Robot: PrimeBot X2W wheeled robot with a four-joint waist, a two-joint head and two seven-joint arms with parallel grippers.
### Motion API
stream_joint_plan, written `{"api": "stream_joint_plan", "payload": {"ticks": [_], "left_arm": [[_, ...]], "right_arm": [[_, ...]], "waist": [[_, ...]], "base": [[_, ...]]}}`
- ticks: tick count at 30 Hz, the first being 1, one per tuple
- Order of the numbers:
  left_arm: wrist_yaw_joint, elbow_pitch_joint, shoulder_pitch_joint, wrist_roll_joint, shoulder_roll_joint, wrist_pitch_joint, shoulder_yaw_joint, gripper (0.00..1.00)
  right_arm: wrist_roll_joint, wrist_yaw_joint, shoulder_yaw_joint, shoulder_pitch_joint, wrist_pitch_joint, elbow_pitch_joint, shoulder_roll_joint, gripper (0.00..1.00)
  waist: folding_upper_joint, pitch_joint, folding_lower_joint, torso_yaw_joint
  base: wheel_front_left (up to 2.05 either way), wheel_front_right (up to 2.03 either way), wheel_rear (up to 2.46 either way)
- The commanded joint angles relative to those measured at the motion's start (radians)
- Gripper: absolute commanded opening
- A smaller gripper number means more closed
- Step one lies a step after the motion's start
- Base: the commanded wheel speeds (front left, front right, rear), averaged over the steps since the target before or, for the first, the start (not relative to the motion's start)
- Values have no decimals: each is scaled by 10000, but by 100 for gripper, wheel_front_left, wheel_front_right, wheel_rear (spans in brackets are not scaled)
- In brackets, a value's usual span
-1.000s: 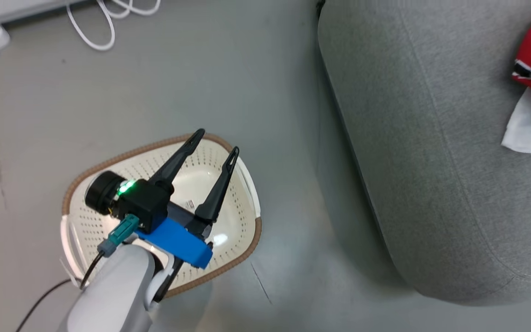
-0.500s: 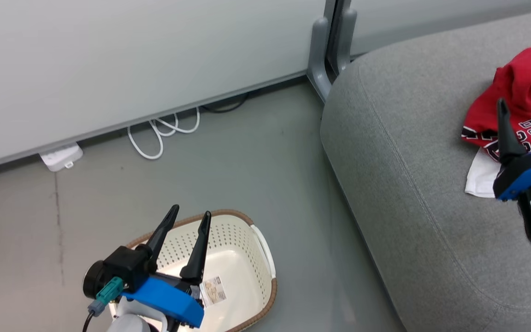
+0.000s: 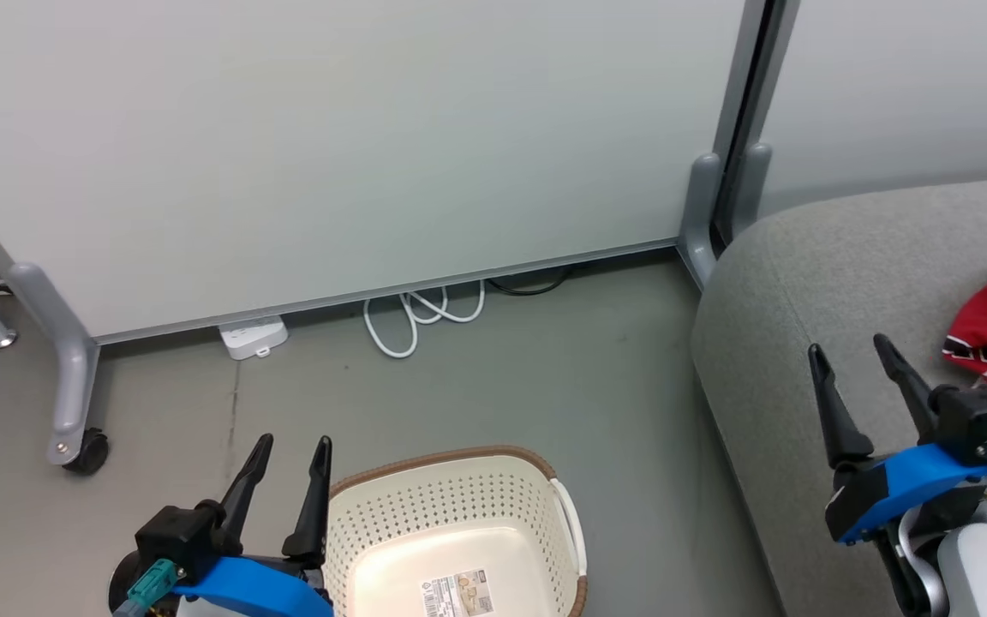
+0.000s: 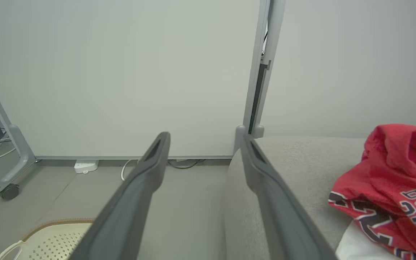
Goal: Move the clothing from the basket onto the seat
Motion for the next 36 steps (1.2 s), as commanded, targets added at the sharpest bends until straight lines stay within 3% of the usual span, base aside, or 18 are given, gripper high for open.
{"api": "stream_joint_plan", "payload": {"ticks": [1,12,36], "left_arm": [[-11,41,112,-13,61,-27,103,100],[-34,240,302,-34,-75,-29,1013,100],[-54,445,455,57,-145,-29,1274,100]], "right_arm": [[-128,-3,-68,252,59,-212,93,100],[-984,-3,-333,1779,465,-1755,1475,100],[-1140,-3,-260,2277,607,-2172,1992,100]], "waist": [[0,-113,2,233],[0,-190,2,692],[0,-230,2,697]], "base": [[0,0,0],[0,0,0],[0,0,0]]}}
